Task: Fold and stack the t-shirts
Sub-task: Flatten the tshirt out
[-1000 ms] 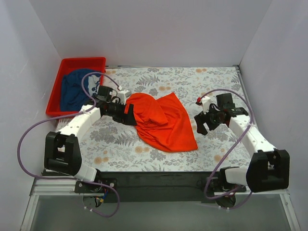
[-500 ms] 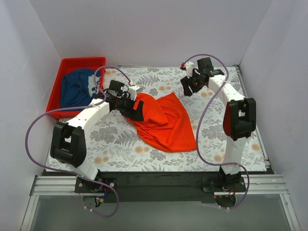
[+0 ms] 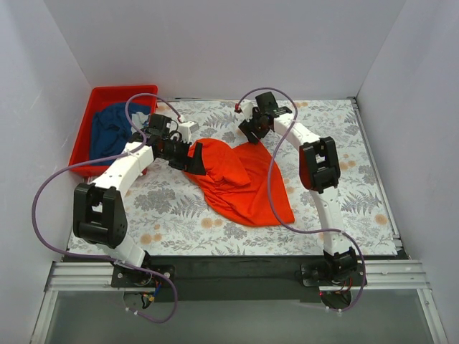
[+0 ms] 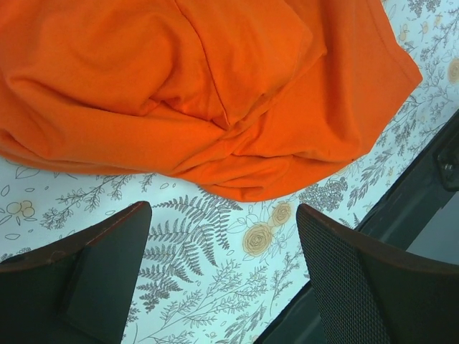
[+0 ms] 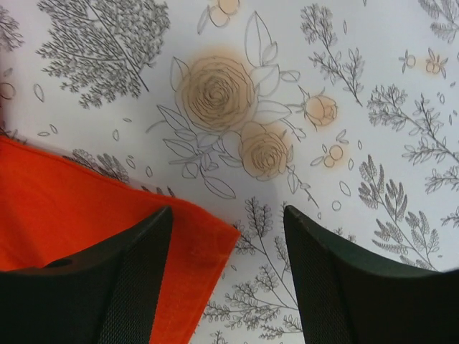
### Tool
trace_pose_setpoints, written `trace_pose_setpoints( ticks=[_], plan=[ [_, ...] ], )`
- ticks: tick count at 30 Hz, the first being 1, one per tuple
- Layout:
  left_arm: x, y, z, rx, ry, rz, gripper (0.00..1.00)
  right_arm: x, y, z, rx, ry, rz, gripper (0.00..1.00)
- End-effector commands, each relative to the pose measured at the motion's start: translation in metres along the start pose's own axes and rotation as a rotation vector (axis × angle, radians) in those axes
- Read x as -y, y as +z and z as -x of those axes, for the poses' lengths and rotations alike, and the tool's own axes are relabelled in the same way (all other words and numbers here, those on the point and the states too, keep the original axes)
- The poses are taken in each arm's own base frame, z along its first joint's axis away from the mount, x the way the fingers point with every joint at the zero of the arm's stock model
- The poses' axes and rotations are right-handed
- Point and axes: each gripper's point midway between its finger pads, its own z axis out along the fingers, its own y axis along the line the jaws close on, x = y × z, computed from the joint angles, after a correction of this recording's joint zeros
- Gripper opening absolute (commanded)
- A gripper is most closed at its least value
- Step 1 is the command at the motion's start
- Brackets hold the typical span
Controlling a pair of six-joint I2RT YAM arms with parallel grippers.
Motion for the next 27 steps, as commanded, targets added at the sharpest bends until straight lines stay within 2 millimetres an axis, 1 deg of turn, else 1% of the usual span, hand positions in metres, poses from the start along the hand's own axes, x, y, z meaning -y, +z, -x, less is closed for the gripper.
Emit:
trace_pose_setpoints(
  ticks=[1,2,4,5,6,8,9,11,12,13,14,15,16,17,18,19,20,22,23,24,25,26,27],
  plan=[
    [0.015,-0.015,0.010,0.037,0.015,-0.034,0.81,0.005,-0.003,0.015,0.022,-0.089,-0.044,0.71],
    [0.017,-0.016,0.012,0.046,0.011,-0.041,0.81,0.004,-0.001,0.011,0.016,-0.089,-0.043,0.71],
    [0.023,-0.021,0.020,0.069,0.017,-0.057,0.81,0.002,0.003,0.006,0.008,-0.087,-0.030,0.67],
    [0.025,-0.022,0.022,0.073,0.017,-0.057,0.81,0.000,0.003,0.003,0.001,-0.086,-0.020,0.63],
    [0.023,-0.024,0.024,0.076,0.019,-0.046,0.81,-0.007,0.005,-0.003,-0.008,-0.087,0.006,0.57],
    [0.022,-0.027,0.028,0.079,0.025,-0.029,0.81,-0.012,0.002,-0.007,-0.019,-0.096,0.027,0.55],
    [0.020,-0.029,0.029,0.082,0.028,-0.018,0.81,-0.017,0.002,-0.016,-0.045,-0.094,0.047,0.53],
    [0.015,-0.031,0.031,0.093,0.024,-0.005,0.81,-0.021,-0.004,-0.022,-0.062,-0.097,0.063,0.50],
    [0.014,-0.032,0.032,0.098,0.019,-0.002,0.81,-0.028,-0.005,-0.036,-0.095,-0.096,0.088,0.49],
    [0.012,-0.033,0.033,0.100,0.011,-0.004,0.81,-0.026,-0.011,-0.037,-0.093,-0.091,0.091,0.48],
    [0.009,-0.031,0.032,0.095,-0.010,-0.006,0.81,-0.029,-0.019,-0.051,-0.116,-0.071,0.118,0.41],
    [0.006,-0.030,0.032,0.097,-0.018,-0.006,0.81,-0.030,-0.020,-0.057,-0.127,-0.063,0.128,0.38],
    [0.005,-0.028,0.031,0.093,-0.025,-0.009,0.80,-0.030,-0.022,-0.061,-0.135,-0.053,0.137,0.31],
    [0.003,-0.028,0.031,0.095,-0.035,-0.009,0.80,-0.029,-0.027,-0.072,-0.158,-0.029,0.158,0.29],
    [0.002,-0.028,0.032,0.099,-0.043,-0.012,0.80,-0.031,-0.030,-0.078,-0.171,-0.014,0.173,0.26],
    [0.001,-0.027,0.032,0.097,-0.050,-0.015,0.80,-0.033,-0.032,-0.082,-0.172,0.005,0.200,0.19],
    [-0.001,-0.027,0.032,0.098,-0.058,-0.013,0.80,-0.029,-0.039,-0.089,-0.179,0.031,0.204,0.14],
    [-0.003,-0.026,0.033,0.102,-0.062,-0.015,0.79,-0.030,-0.044,-0.101,-0.193,0.065,0.218,0.01],
    [-0.005,-0.025,0.033,0.101,-0.068,-0.015,0.78,-0.026,-0.053,-0.101,-0.179,0.083,0.216,0.01],
    [-0.006,-0.023,0.034,0.103,-0.066,-0.013,0.77,-0.030,-0.057,-0.111,-0.194,0.101,0.231,0.01],
    [-0.007,-0.022,0.035,0.106,-0.062,-0.014,0.77,-0.029,-0.062,-0.115,-0.193,0.115,0.231,0.01],
    [-0.008,-0.021,0.037,0.109,-0.059,-0.013,0.76,-0.023,-0.073,-0.113,-0.176,0.130,0.216,0.01],
    [-0.008,-0.020,0.039,0.115,-0.052,-0.017,0.76,-0.021,-0.079,-0.116,-0.176,0.147,0.208,0.01]
  ],
)
